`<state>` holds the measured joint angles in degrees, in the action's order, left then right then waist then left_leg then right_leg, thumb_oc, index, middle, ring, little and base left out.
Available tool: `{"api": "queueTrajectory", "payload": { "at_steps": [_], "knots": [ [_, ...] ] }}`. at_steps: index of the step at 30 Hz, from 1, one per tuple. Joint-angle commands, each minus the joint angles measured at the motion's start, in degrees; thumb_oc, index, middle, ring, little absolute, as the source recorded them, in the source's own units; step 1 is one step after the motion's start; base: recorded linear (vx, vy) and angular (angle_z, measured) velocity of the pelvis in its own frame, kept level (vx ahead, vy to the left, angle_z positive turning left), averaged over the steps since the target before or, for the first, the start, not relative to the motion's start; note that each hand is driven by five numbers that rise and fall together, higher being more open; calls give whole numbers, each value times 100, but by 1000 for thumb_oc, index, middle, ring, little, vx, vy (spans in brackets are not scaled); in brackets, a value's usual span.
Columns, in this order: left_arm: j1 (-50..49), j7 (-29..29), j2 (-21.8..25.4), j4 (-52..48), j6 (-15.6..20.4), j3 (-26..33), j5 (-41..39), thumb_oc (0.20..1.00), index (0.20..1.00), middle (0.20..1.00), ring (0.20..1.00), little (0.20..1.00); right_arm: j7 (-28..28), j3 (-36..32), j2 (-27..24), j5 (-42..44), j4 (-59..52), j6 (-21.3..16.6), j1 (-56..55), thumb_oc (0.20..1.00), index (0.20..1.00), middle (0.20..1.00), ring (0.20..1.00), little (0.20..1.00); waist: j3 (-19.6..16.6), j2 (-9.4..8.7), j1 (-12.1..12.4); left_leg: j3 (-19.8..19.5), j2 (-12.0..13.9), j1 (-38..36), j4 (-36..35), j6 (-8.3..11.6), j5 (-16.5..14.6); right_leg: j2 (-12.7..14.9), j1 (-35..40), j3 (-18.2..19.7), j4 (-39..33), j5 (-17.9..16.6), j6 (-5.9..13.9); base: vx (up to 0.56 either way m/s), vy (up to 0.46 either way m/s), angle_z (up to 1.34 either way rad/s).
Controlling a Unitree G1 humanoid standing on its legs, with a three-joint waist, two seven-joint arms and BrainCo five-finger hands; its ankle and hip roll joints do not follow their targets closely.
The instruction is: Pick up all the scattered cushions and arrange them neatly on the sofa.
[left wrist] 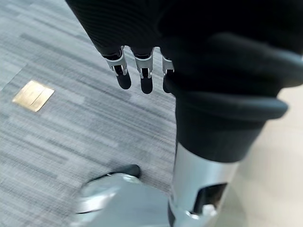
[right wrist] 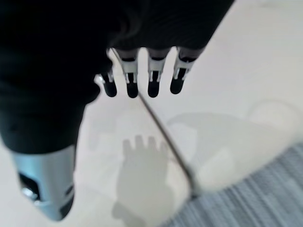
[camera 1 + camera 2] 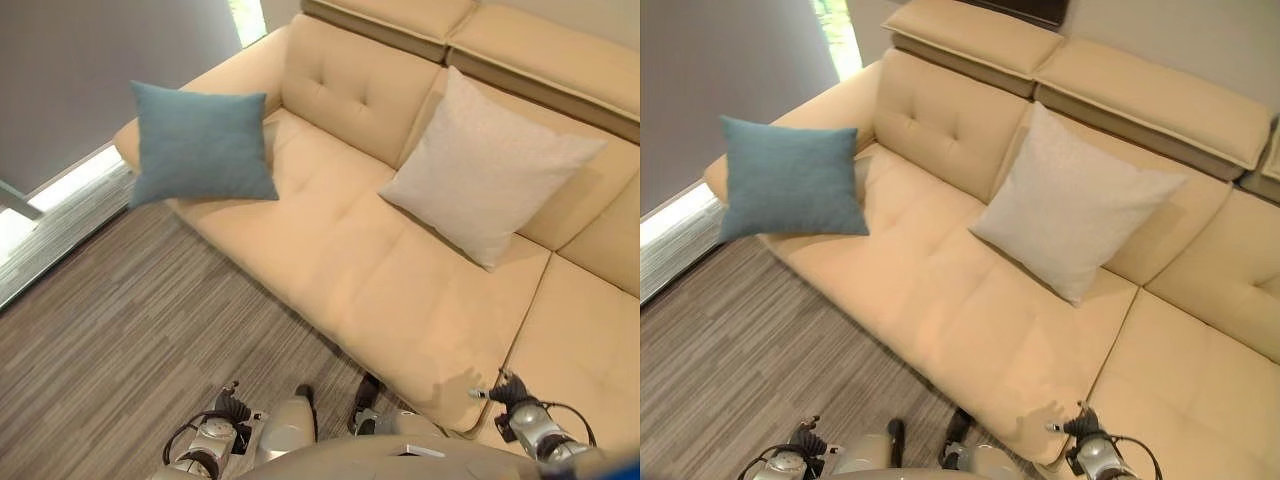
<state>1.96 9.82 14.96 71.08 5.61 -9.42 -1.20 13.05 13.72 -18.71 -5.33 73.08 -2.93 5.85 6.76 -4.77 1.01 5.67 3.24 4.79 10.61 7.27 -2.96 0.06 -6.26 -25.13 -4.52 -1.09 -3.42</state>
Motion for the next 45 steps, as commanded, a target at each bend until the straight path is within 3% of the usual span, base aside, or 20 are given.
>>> {"api": "queueTrajectory", "payload": {
  "at_steps": [1,6,9,10,14,20,23,25,26,29,34,36,39,42,45],
  "knots": [
    [31,-14,55,-8,58,15,18,1000,1000,1000,1000,1000,-30,-206,8,139,-29,-23,3,1000,1000,1000,1000,1000,-188,41,71,-9,-252,386,-455,-391,-100,667,277,481,17,-81,1119,-19,147,41],
    [17,-18,87,37,15,118,12,1000,1000,1000,1000,1000,-69,-94,157,-15,-119,-9,-20,1000,1000,1000,1000,1000,-245,-50,148,-205,-442,166,-852,-522,-52,817,173,438,549,40,1169,-33,157,19],
    [92,10,159,51,-1,116,14,1000,1000,1000,1000,1000,-70,-67,229,-60,-210,-7,32,1000,1000,1000,1000,1000,-202,-37,135,-423,-510,147,-936,-581,15,856,-3,669,982,161,1174,-61,95,56],
    [119,53,174,29,32,81,-64,1000,1000,1000,1000,1000,-41,-108,254,-14,-224,0,12,1000,1000,1000,1000,1000,-173,-8,59,-697,-589,63,-1067,-607,78,657,-79,1340,1089,244,1201,-6,44,44],
    [99,82,175,101,78,70,-87,1000,1000,1000,1000,1000,-39,-54,280,8,-127,31,-3,1000,1000,1000,1000,1000,-262,-29,36,-961,-711,18,-1280,-600,242,439,-93,1833,817,170,1207,29,2,87],
    [75,80,87,154,74,95,-88,1000,1000,1000,1000,1000,-45,-41,299,-5,-65,41,-3,1000,1000,1000,1000,1000,-300,-26,32,-1129,-707,-19,-1383,-531,283,370,96,1814,455,85,1212,55,-106,29],
    [26,76,-36,197,60,184,-225,1000,1000,1000,1000,1000,-39,-60,300,-62,34,39,-36,1000,1000,1000,1000,1000,-184,-82,46,-1317,-810,179,-869,-469,115,364,273,1657,292,70,1175,26,-129,62],
    [18,68,-67,214,60,207,-247,1000,1000,1000,1000,1000,-31,-81,298,-64,60,36,-46,1000,1000,1000,1000,1000,-161,-91,44,-1282,-816,246,-741,-448,79,378,344,1557,226,70,1165,0,-48,124],
    [7,83,-121,220,50,224,-308,1000,1000,1000,1000,1000,-14,-147,289,-47,85,42,-71,1000,1000,1000,1000,1000,-123,-96,25,-892,-715,415,-592,-400,118,445,439,1304,125,90,1172,4,5,116],
    [18,110,-90,188,26,222,-344,1000,1000,1000,1000,1000,13,-123,277,21,122,98,-35,1000,1000,1000,1000,1000,-152,-110,30,100,-381,776,-452,-429,241,478,487,1049,57,114,1160,70,36,92],
    [-169,50,-4,274,-31,391,-320,1000,1000,1000,1000,1000,-33,-58,423,-85,142,122,-40,1000,1000,1000,1000,1000,-387,-246,37,149,-424,396,-775,-597,98,554,580,1067,462,313,1189,227,150,11],
    [-87,41,157,195,-18,389,-260,1000,1000,1000,1000,1000,-65,26,487,-160,10,120,43,1000,1000,1000,1000,1000,-268,-245,59,146,-468,180,-794,-734,-48,780,255,1138,1577,228,1277,196,274,-7],
    [-4,38,244,104,-1,340,-258,1000,1000,1000,1000,1000,-71,118,495,-222,-126,105,120,1000,1000,1000,1000,1000,-182,-130,29,14,-413,53,-858,-786,-58,769,-179,1264,2372,65,1295,114,169,3],
    [17,26,257,93,20,257,-215,1000,1000,1000,1000,1000,-83,218,489,-308,-150,107,137,1000,1000,1000,1000,1000,-169,-103,5,-136,-483,-175,-949,-790,-132,617,-389,1344,2247,203,1176,219,93,14],
    [83,13,228,141,24,162,-150,1000,1000,1000,1000,1000,-89,307,435,-395,-113,172,163,1000,1000,1000,1000,1000,-111,-145,-116,-387,-648,-436,-990,-774,-284,362,-597,1408,1395,47,1208,284,31,15]
  ]
}}
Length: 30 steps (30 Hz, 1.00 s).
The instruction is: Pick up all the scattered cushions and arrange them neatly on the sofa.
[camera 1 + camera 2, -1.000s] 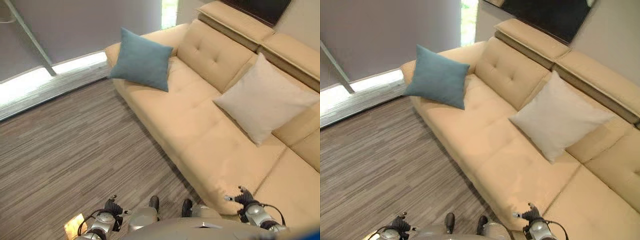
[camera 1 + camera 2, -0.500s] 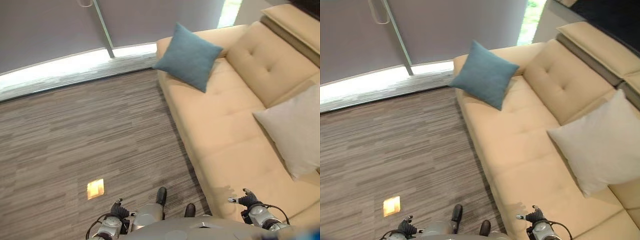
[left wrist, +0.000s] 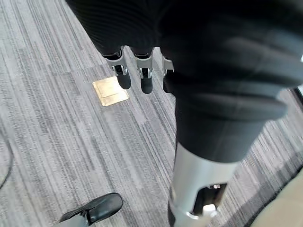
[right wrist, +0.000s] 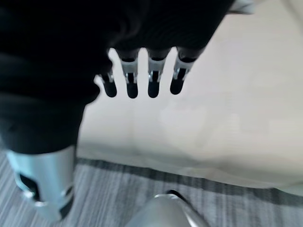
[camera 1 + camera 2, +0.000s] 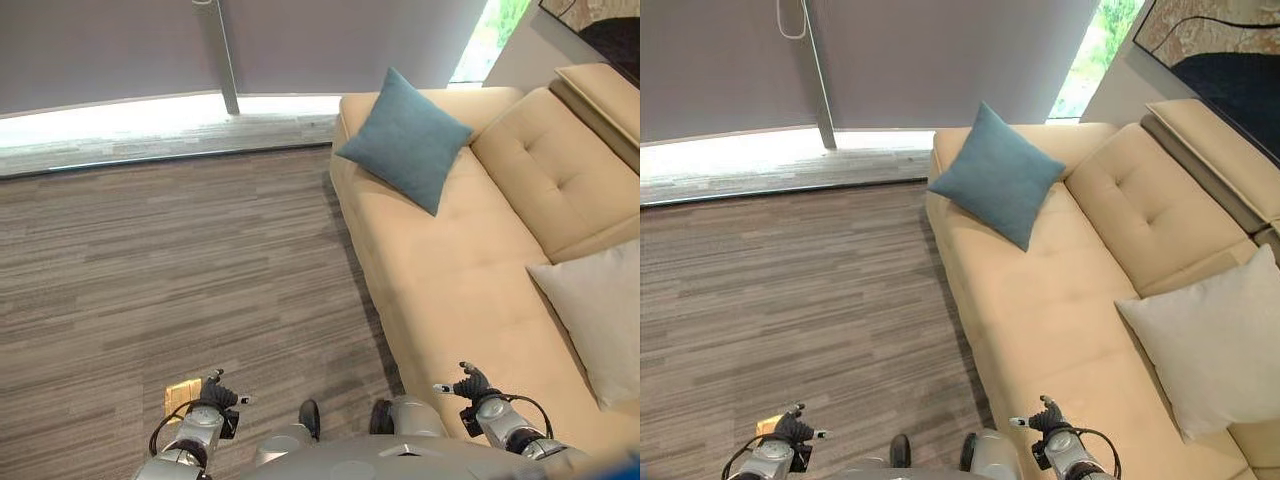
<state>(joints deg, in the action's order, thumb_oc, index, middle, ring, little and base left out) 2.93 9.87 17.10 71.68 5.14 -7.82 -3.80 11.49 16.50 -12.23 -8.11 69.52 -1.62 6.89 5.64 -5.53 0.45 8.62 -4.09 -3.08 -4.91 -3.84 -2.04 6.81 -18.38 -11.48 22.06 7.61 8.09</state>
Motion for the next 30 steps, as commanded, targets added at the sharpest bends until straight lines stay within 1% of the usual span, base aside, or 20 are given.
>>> {"api": "queueTrajectory", "payload": {
  "at_steps": [1,2,4,6,9,10,11,13,14,15,18,19,22,23,24,25,26,27,28,30],
  "knots": [
    [7,-13,9,128,84,12,126,1000,1000,1000,1000,1000,70,13,-244,-142,270,58,55,1000,1000,1000,1000,1000,11,-98,-105,-762,21,245,563,361,-447,-344,546,-15,-1487,-927,109,287,-20,44],
    [9,-23,-6,161,93,25,155,1000,1000,1000,1000,1000,93,-9,-261,-157,288,57,43,1000,1000,1000,1000,1000,7,-93,-130,-823,6,185,575,369,-501,-328,557,-59,-1515,-930,148,288,-35,54],
    [-8,-16,-16,172,80,5,226,1000,1000,1000,1000,1000,88,-23,-243,-119,323,47,-34,1000,1000,1000,1000,1000,-14,-128,-165,-893,-55,78,582,379,-593,-378,705,35,-1635,-910,90,252,-48,52],
    [-64,-56,-69,220,64,-17,274,1000,1000,1000,1000,1000,93,-126,-232,-78,423,51,-140,1000,1000,1000,1000,1000,-165,-163,-207,-895,3,12,755,535,-778,-353,948,-64,-1808,-909,50,315,-93,60],
    [-58,-91,-70,159,44,-72,294,1000,1000,1000,1000,1000,96,-124,-255,-24,464,35,-156,1000,1000,1000,1000,1000,-132,-255,-178,-720,90,418,1837,720,-753,-372,1255,-47,-2025,-901,-22,129,-79,32],
    [-25,-80,-84,129,49,-86,261,1000,1000,1000,1000,1000,98,-93,-259,4,455,25,-139,1000,1000,1000,1000,1000,-91,-296,-150,-663,110,615,2211,758,-667,-359,1335,-16,-2066,-896,-66,83,-59,-23],
    [-1,-74,-99,89,36,-92,189,1000,1000,1000,1000,1000,85,-79,-269,49,462,45,-128,1000,1000,1000,1000,1000,-70,-356,-98,-532,222,933,2532,721,-685,-344,1440,24,-2144,-841,-119,92,-44,-36],
    [-5,-70,-112,82,21,-113,178,1000,1000,1000,1000,1000,95,-79,-278,78,452,49,-122,1000,1000,1000,1000,1000,-75,-414,-57,-425,306,1174,2356,627,-806,-316,1498,51,-2199,-799,-102,115,-5,-17],
    [-8,-69,-119,93,13,-135,203,1000,1000,1000,1000,1000,105,-82,-290,89,444,42,-113,1000,1000,1000,1000,1000,-85,-427,-36,-413,326,1193,2130,607,-780,-330,1545,66,-2239,-774,-86,172,57,-3],
    [1,-75,-126,111,14,-171,222,1000,1000,1000,1000,1000,102,-87,-293,98,450,40,-102,1000,1000,1000,1000,1000,-86,-409,-4,-449,347,1334,1749,638,-513,-370,1604,113,-2259,-719,-75,175,83,-12],
    [18,-89,-139,134,30,-208,198,1000,1000,1000,1000,1000,126,-76,-303,53,507,64,-99,1000,1000,1000,1000,1000,-55,-323,83,-672,391,1625,1279,781,34,-486,1770,257,-2216,-525,-118,179,145,-17],
    [-24,-113,-160,189,1,-182,235,1000,1000,1000,1000,1000,116,-110,-270,12,535,71,-134,1000,1000,1000,1000,1000,-129,-277,70,-703,402,1445,1057,745,13,-499,1829,280,-2142,-452,-104,238,221,-53],
    [-90,-133,-158,234,-19,-155,285,1000,1000,1000,1000,1000,102,-110,-209,-40,556,76,-153,1000,1000,1000,1000,1000,-218,-272,77,-670,334,1245,976,666,-14,-398,1817,349,-1867,-423,-48,189,231,-55],
    [-76,-141,-139,218,-16,-149,295,1000,1000,1000,1000,1000,71,-122,-160,-66,530,80,-143,1000,1000,1000,1000,1000,-265,-249,69,-617,275,1048,898,552,-93,-297,1733,387,-1515,-427,49,160,244,-38],
    [-75,-141,-139,219,-16,-149,295,1000,1000,1000,1000,1000,71,-122,-160,-66,529,80,-144,1000,1000,1000,1000,1000,-262,-251,75,-611,275,1043,897,550,-94,-295,1731,393,-1508,-423,51,153,280,-29],
    [-48,-137,-91,190,-19,-144,285,1000,1000,1000,1000,1000,60,-121,-146,-71,508,95,-109,1000,1000,1000,1000,1000,-226,-202,63,-575,272,965,895,472,-130,-195,1487,378,-939,-598,114,46,148,-16],
    [-24,-127,-63,164,-16,-157,281,1000,1000,1000,1000,1000,63,-114,-143,-66,487,93,-84,1000,1000,1000,1000,1000,-179,-179,37,-564,283,935,904,425,-128,-172,1298,415,-597,-733,142,55,238,-22],
    [28,-112,-26,115,-8,-157,238,1000,1000,1000,1000,1000,77,-96,-142,-79,436,88,-34,1000,1000,1000,1000,1000,-104,-89,19,-558,314,867,869,355,-160,-116,1085,335,-219,-800,154,44,196,-12],
    [27,-108,-30,113,-1,-160,220,1000,1000,1000,1000,1000,80,-89,-134,-99,420,85,-27,1000,1000,1000,1000,1000,-88,-49,23,-533,320,814,853,340,-189,-74,982,228,-91,-819,131,69,172,-16],
    [8,-97,-40,114,15,-156,171,1000,1000,1000,1000,1000,102,-67,-157,-141,420,74,-3,1000,1000,1000,1000,1000,-94,-42,69,-470,305,693,826,326,-297,112,979,-177,-401,-718,50,125,75,-39]
  ]
}}
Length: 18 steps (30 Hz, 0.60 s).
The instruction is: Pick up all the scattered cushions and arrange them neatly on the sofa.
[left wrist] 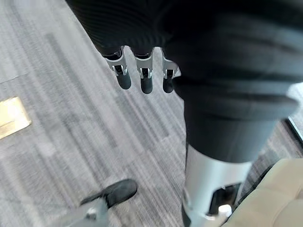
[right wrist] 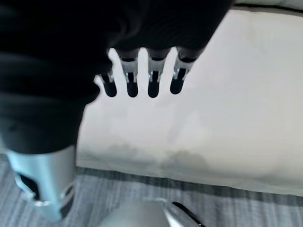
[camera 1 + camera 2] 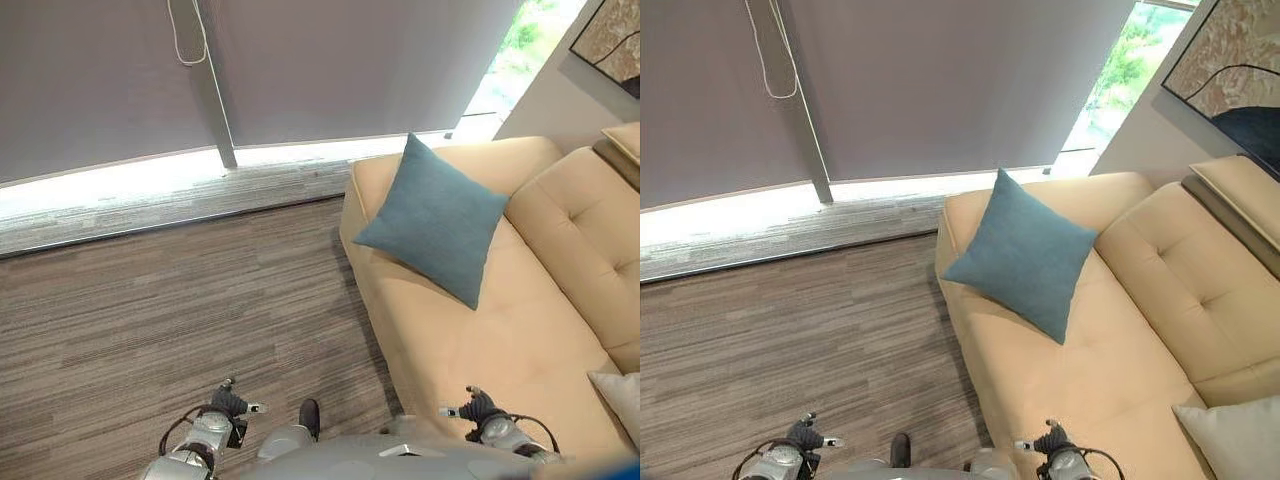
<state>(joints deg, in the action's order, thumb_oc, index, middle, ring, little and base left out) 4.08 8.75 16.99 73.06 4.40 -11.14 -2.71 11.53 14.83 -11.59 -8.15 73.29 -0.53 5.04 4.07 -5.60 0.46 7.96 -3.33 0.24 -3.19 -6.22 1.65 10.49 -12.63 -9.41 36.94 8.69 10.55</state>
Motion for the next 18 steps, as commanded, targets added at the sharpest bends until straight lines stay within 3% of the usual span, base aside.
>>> {"api": "queueTrajectory", "payload": {
  "at_steps": [1,4,6,8,10,12,15,18],
  "knots": [
    [-105,19,-39,-10,85,190,40,1000,1000,1000,1000,1000,109,141,-243,-195,26,-21,238,1000,1000,1000,1000,1000,65,-31,102,-313,228,287,618,586,-704,-184,426,-730,-2312,-807,-217,140,32,-63],
    [-115,-2,-44,103,93,285,-17,1000,1000,1000,1000,1000,108,166,-315,-263,27,21,293,1000,1000,1000,1000,1000,73,-54,106,-163,152,111,538,619,-772,-181,328,-1250,-3052,-997,-114,186,-21,-94],
    [-195,19,-74,112,111,266,53,1000,1000,1000,1000,1000,127,147,-296,-216,59,39,199,1000,1000,1000,1000,1000,40,-123,43,-158,129,-19,493,677,-848,-379,491,-896,-3274,-1062,-115,224,-112,-10],
    [-170,-13,-92,104,122,218,68,1000,1000,1000,1000,1000,147,127,-317,-139,78,15,180,1000,1000,1000,1000,1000,-9,-141,0,-164,139,46,621,736,-905,-398,569,-903,-3445,-1085,-140,159,-90,19],
    [-141,-54,-127,88,114,161,148,1000,1000,1000,1000,1000,147,31,-348,4,115,-20,113,1000,1000,1000,1000,1000,-7,-218,-53,-138,221,318,1366,919,-979,-452,785,-815,-3650,-1045,-246,155,-99,18],
    [-35,-52,-157,25,118,73,127,1000,1000,1000,1000,1000,165,34,-399,60,123,-31,116,1000,1000,1000,1000,1000,124,-279,-17,-240,250,825,2318,1026,-803,-472,942,-741,-3808,-1035,-374,45,-66,42],
    [11,-46,-197,-39,103,18,79,1000,1000,1000,1000,1000,166,46,-428,58,172,-3,104,1000,1000,1000,1000,1000,132,-300,-3,-316,271,968,2030,922,-967,-490,1068,-680,-3929,-990,-345,119,11,-21],
    [62,-63,-201,-16,94,-87,132,1000,1000,1000,1000,1000,180,71,-451,25,193,6,111,1000,1000,1000,1000,1000,137,-243,47,-431,432,1106,1159,993,-507,-618,1165,-537,-3981,-886,-305,206,104,-5]
  ]
}}
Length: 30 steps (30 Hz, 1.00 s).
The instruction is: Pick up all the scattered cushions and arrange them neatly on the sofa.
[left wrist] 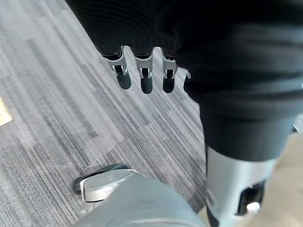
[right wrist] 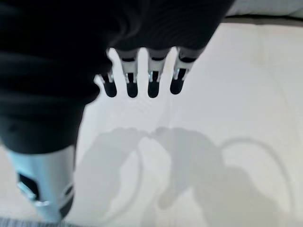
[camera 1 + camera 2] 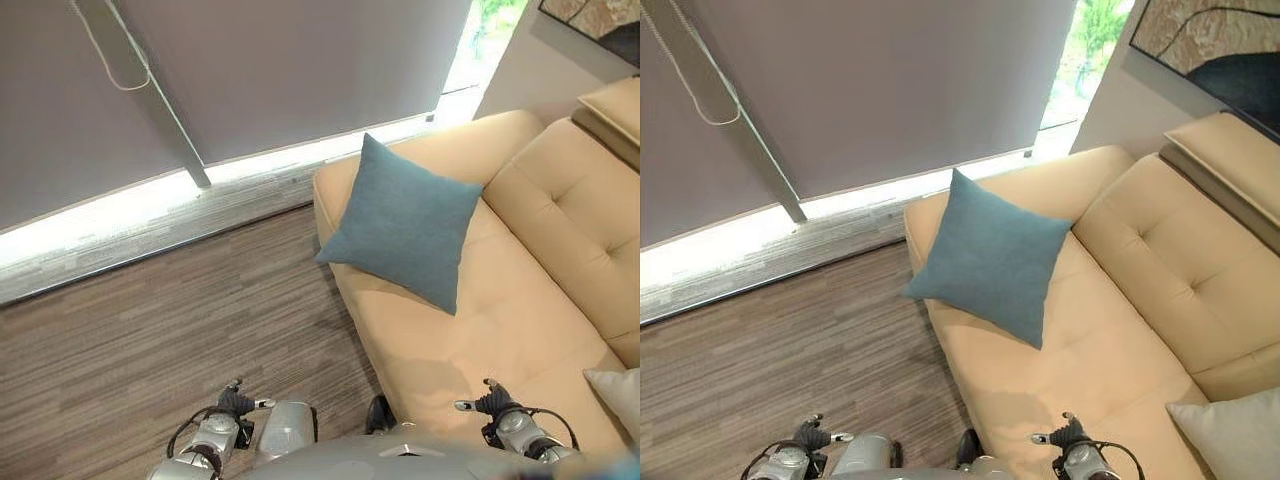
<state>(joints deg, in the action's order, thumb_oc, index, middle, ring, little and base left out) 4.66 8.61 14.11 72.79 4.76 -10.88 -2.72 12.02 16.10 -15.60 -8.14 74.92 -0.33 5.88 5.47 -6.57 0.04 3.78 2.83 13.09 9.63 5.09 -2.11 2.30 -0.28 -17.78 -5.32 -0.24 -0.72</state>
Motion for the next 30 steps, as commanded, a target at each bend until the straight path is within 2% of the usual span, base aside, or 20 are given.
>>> {"api": "queueTrajectory", "payload": {
  "at_steps": [1,4,7,8,9,10,11,14,17,20,22,23,24,25,26,27,28,29,30],
  "knots": [
    [12,-45,70,21,64,-120,110,1000,1000,1000,1000,1000,144,-43,-54,10,50,-14,34,1000,1000,1000,1000,1000,15,-101,133,-200,-163,-51,-328,-65,105,139,1,391,242,89,806,178,148,-12],
    [-14,-67,54,74,55,-98,95,1000,1000,1000,1000,1000,135,-76,-47,13,92,0,3,1000,1000,1000,1000,1000,-14,-58,148,-277,-157,-76,-469,-49,164,139,96,461,298,196,807,207,210,-56],
    [-108,-73,177,134,25,67,138,1000,1000,1000,1000,1000,88,-185,72,73,-34,-26,41,1000,1000,1000,1000,1000,-176,-61,196,-73,-281,-411,-412,-258,-53,469,26,630,876,233,959,295,384,-51],
    [-107,-73,177,134,25,67,138,1000,1000,1000,1000,1000,88,-185,72,73,-34,-26,41,1000,1000,1000,1000,1000,-175,-61,198,-72,-280,-411,-413,-258,-53,469,25,632,877,234,959,122,260,-28],
    [-89,-53,250,119,20,108,121,1000,1000,1000,1000,1000,77,-186,99,82,-91,-27,77,1000,1000,1000,1000,1000,-166,-35,208,-29,-293,-494,-441,-339,-95,550,-146,633,1256,214,1005,78,285,-27],
    [-68,-28,334,88,39,144,88,1000,1000,1000,1000,1000,91,-138,106,61,-168,-46,163,1000,1000,1000,1000,1000,-106,29,217,72,-262,-636,-507,-421,-120,660,-447,512,1809,117,1045,113,348,-35],
    [-80,-20,364,88,55,165,59,1000,1000,1000,1000,1000,94,-97,115,24,-201,-53,180,1000,1000,1000,1000,1000,-84,71,250,112,-255,-737,-545,-446,-146,754,-564,276,1945,66,1055,100,253,-48],
    [-103,-20,411,86,54,176,50,1000,1000,1000,1000,1000,90,-44,88,-31,-202,-55,187,1000,1000,1000,1000,1000,-109,60,259,130,-328,-905,-677,-462,-169,657,-592,77,1624,94,970,99,67,-46],
    [-143,-26,381,129,61,201,44,1000,1000,1000,1000,1000,100,25,45,-87,-169,-17,198,1000,1000,1000,1000,1000,-133,58,254,184,-409,-1050,-784,-461,-218,546,-727,-163,1056,-117,988,144,9,-35],
    [-159,-19,337,169,74,206,67,1000,1000,1000,1000,1000,105,6,24,-25,-189,-26,144,1000,1000,1000,1000,1000,-132,7,175,125,-489,-1130,-773,-439,-298,424,-642,100,741,-215,1014,146,-94,-4],
    [-145,-54,292,144,80,162,99,1000,1000,1000,1000,1000,115,-37,13,78,-186,-71,80,1000,1000,1000,1000,1000,-154,-42,115,102,-483,-1095,-450,-325,-449,376,-457,145,520,-240,977,121,-138,36],
    [-135,-64,272,134,82,143,99,1000,1000,1000,1000,1000,123,-56,-5,106,-187,-77,75,1000,1000,1000,1000,1000,-118,-75,106,117,-473,-989,-155,-267,-501,388,-383,147,450,-244,957,39,-125,49],
    [-84,-62,232,96,84,105,70,1000,1000,1000,1000,1000,142,-65,-58,187,-196,-107,96,1000,1000,1000,1000,1000,-28,-122,119,70,-438,-623,521,-177,-543,414,-297,160,399,-212,879,16,-99,46],
    [-65,-64,210,71,91,89,31,1000,1000,1000,1000,1000,149,-69,-78,221,-225,-114,111,1000,1000,1000,1000,1000,-12,-123,131,20,-423,-510,642,-153,-530,398,-274,199,386,-187,834,42,-63,38],
    [-60,-52,177,13,103,91,-94,1000,1000,1000,1000,1000,162,-87,-110,263,-254,-117,123,1000,1000,1000,1000,1000,-15,-113,155,-154,-441,-405,573,-161,-550,375,-240,255,362,-154,812,120,10,15],
    [-61,-38,159,-29,113,106,-180,1000,1000,1000,1000,1000,190,-125,-139,301,-307,-155,111,1000,1000,1000,1000,1000,-54,-83,172,-288,-379,-394,225,-136,-412,327,-196,291,301,-122,844,118,21,-13],
    [-62,-38,159,-30,113,105,-181,1000,1000,1000,1000,1000,190,-125,-140,302,-309,-155,109,1000,1000,1000,1000,1000,-53,-85,173,-288,-381,-407,205,-135,-402,329,-191,291,299,-122,844,144,39,-26],
    [-46,-51,164,-42,133,153,-271,1000,1000,1000,1000,1000,198,-176,-172,350,-360,-177,123,1000,1000,1000,1000,1000,-82,-32,201,-396,-307,-402,-174,-131,-277,260,-176,347,330,-59,834,97,39,-30],
    [-37,5,177,-58,147,177,-301,1000,1000,1000,1000,1000,233,-202,-186,385,-384,-202,134,1000,1000,1000,1000,1000,-81,-13,209,-448,-300,-427,-238,-109,-189,256,-158,364,330,-41,843,140,71,-16]
  ]
}}
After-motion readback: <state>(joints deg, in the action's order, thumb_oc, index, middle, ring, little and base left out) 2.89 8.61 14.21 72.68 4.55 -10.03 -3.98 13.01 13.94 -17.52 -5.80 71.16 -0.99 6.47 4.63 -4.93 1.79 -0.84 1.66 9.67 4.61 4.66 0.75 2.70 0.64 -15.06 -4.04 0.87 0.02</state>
